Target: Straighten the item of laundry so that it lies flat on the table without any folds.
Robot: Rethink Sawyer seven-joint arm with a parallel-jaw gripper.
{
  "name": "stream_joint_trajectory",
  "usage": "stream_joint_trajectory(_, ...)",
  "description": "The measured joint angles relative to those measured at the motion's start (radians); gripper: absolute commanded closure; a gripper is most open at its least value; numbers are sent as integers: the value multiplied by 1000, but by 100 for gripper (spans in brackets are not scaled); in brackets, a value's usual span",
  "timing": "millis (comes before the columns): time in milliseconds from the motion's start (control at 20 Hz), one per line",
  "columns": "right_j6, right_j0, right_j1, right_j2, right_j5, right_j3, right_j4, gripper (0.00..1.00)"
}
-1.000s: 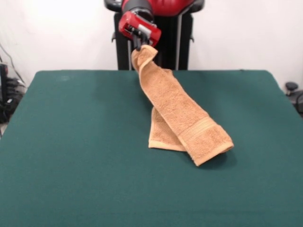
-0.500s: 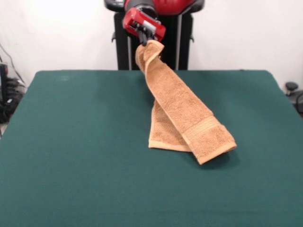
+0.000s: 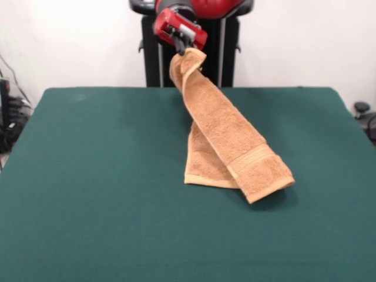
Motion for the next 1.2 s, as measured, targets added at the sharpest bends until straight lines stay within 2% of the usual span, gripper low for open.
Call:
stream_joint_trajectory(400, 0, 115, 98, -95, 2, -95, 0, 100)
stream_joint_trajectory(650, 4, 171, 203, -173, 23, -175, 0, 100)
stream_joint_trajectory(1050, 11, 219, 350, -295, 74, -277, 0, 100)
stream_joint_trajectory(1200, 11, 231, 379, -323, 80, -288, 0, 100)
